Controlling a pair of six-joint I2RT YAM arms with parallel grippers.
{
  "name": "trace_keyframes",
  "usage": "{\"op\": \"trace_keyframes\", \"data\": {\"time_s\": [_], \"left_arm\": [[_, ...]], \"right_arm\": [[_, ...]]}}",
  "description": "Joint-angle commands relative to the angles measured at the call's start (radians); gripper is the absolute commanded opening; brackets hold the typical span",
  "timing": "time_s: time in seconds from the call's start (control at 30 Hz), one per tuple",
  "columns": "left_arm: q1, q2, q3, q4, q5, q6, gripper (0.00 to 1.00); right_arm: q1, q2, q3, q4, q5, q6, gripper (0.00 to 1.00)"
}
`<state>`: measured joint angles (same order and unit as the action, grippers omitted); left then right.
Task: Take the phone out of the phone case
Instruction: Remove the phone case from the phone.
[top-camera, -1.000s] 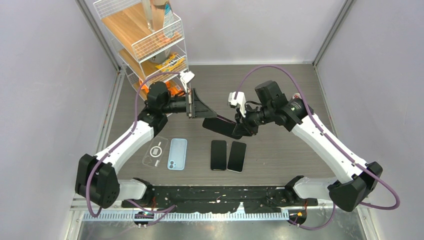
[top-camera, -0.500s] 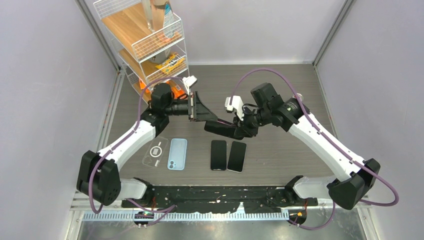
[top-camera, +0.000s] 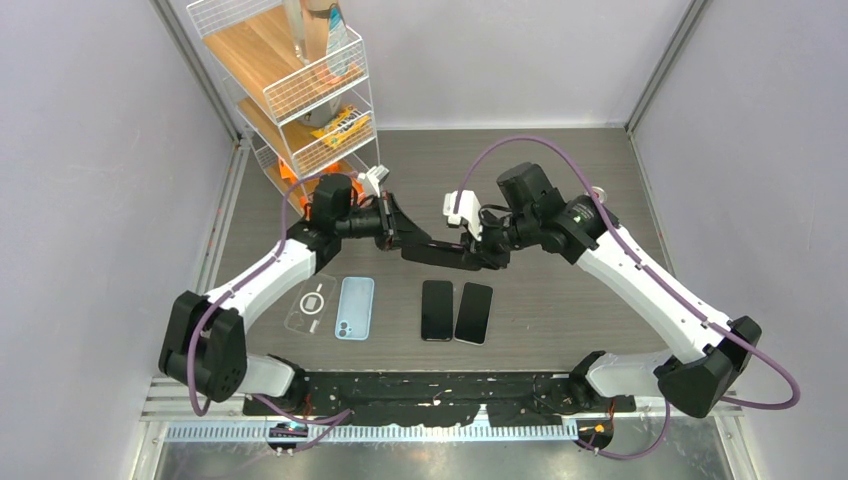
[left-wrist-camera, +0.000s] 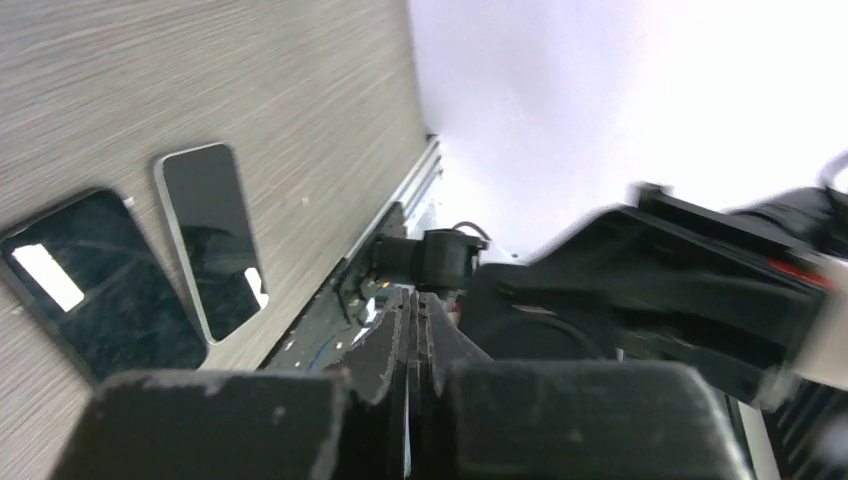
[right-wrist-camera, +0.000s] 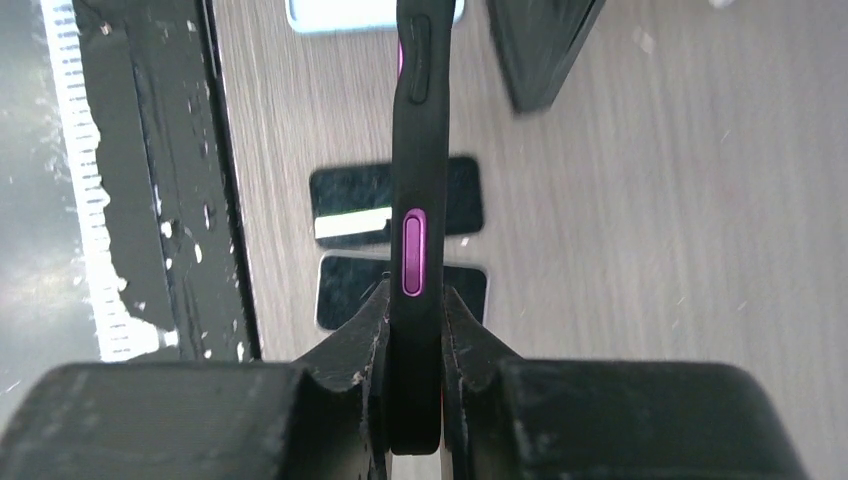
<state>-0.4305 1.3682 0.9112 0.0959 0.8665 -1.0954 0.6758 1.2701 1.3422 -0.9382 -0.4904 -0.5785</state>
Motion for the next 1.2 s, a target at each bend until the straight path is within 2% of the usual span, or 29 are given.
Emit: {"op": "trace_keyframes", "data": {"time_s": [0.0,0.17,0.23,0.27,0.33,0.5,0.7,0.77,0.83,0.97,1.17], "left_arm": [[0.006,0.009,-0.009,-0.091,-0.087,0.064,0.0],[0.01,-0.022,0.036,-0.13,-0.073,0.173,0.0],[0.019,-0.033,0.065,-0.167,-0.06,0.27,0.0],[0.024,-0.039,0.082,-0.197,-0.051,0.323,0.04],[0.032,-0.048,0.128,-0.259,-0.019,0.44,0.13],[0.042,-0.08,0.212,-0.469,0.069,0.774,0.43],[0.044,-0.218,0.251,-0.725,0.051,1.26,0.79],[0.042,-0.269,0.254,-0.782,0.042,1.371,0.9],[0.042,-0.317,0.254,-0.809,0.052,1.429,0.97],[0.034,-0.37,0.276,-0.802,0.13,1.428,0.98],[-0.028,-0.339,0.343,-0.765,0.153,1.373,0.78]], "right_arm": [[0.019,-0.05,0.092,0.183,-0.096,-0.037,0.05],[0.012,-0.058,0.07,0.169,-0.126,-0.044,0.05],[0.004,-0.064,0.067,0.163,-0.152,-0.042,0.05],[-0.001,-0.069,0.066,0.162,-0.161,-0.037,0.05],[-0.024,-0.079,0.066,0.162,-0.207,-0.024,0.06],[-0.092,-0.105,0.069,0.162,-0.333,0.021,0.05],[-0.168,-0.12,0.073,0.16,-0.477,0.085,0.05],[-0.184,-0.122,0.074,0.162,-0.509,0.103,0.05],[-0.197,-0.124,0.074,0.167,-0.542,0.12,0.06],[-0.213,-0.12,0.071,0.174,-0.593,0.148,0.05],[-0.215,-0.124,0.041,0.215,-0.646,0.198,0.05]]}}
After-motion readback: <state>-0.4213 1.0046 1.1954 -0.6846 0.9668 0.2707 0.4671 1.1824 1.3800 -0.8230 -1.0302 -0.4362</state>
